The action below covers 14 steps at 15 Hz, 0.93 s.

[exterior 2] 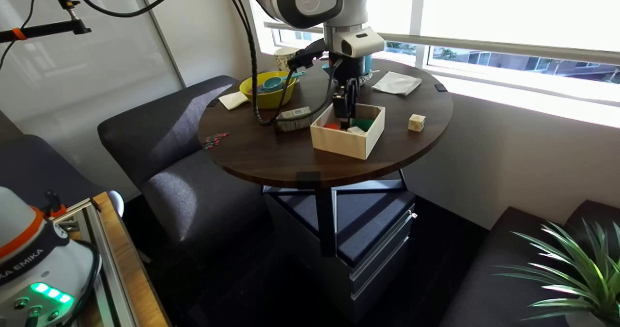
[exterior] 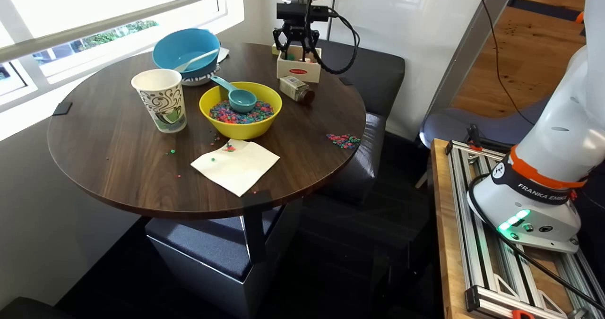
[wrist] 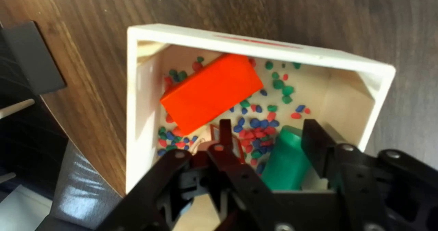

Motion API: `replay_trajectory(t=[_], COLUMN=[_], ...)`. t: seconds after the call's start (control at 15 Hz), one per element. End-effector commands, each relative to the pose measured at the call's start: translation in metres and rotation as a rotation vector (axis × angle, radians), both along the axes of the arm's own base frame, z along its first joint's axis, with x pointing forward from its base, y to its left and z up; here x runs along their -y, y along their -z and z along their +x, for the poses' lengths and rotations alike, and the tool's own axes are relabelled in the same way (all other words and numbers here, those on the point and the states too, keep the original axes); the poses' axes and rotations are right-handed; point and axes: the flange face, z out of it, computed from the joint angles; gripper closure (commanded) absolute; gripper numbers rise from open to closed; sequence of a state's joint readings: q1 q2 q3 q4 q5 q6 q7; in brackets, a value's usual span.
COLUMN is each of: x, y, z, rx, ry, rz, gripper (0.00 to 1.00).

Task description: Remove one block from the box and put it on top of the jar.

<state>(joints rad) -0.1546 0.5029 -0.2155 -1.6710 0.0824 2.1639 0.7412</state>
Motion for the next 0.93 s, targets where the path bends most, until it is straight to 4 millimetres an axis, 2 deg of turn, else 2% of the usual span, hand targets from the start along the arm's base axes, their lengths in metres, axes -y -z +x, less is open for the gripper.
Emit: replay_trajectory(t=[0.0,0.07,0.27,0.4,0.53,0.6,0.8,0.87], x=[-0.001,-0.001,-0.002,0.0,0.001,0.001,0.001,0.003], y=[0.017,0.017,0.017,0.017,0.0,-0.014,-0.048,-0.055], z=[0.002,0.002,0.002,0.002,-0.001,-0.004,-0.012,-0.011], rx=[-0.026,-0.028,-0.033,-0.035,-0.009,0.017,0.064,0.08], ry=[0.012,0.008,0.008,0.008,0.007,0.0,-0.006,0.012], rz=[-0.047,-0.053,-0.07,-0.076,-0.075,-0.076,-0.089,-0.103], gripper=[0.68,0.69,0.93,0.97,1.0,0.96,0.94,0.69])
